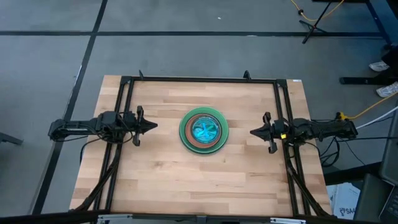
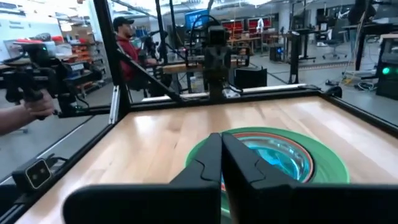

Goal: Stack plastic plates
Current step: Return to Home Position

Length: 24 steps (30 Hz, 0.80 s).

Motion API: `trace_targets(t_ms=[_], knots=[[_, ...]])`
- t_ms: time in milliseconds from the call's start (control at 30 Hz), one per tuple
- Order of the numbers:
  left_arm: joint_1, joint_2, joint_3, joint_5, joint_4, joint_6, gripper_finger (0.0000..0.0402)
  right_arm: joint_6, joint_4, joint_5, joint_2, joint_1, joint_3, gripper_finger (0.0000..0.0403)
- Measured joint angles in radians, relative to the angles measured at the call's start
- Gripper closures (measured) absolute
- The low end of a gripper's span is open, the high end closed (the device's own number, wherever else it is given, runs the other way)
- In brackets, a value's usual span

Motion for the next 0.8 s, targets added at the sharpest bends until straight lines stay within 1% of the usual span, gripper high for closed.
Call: trace_targets(t_ms=[100,233,467,800], knots=[[0.0,0.002,0.0,-0.005,0.0,0.028,0.04,0.004,-0.002,-0.01,-0.001,0.0,0.0,0.04],[0.0,0.003,0.0,0.021,-0.002,0.032,0.04,0.004,-0.01,-0.051,0.0,0.0,0.0,0.04],[0.0,0.01,0.0,0.018,-0.002,-0.003,0.0392,0.003,-0.011,-0.05,0.0,0.0,0.0,0.04],[0.0,0.01,0.0,0.017,-0.002,-0.003,0.0397,0.003,-0.012,-0.05,0.0,0.0,0.0,0.04]])
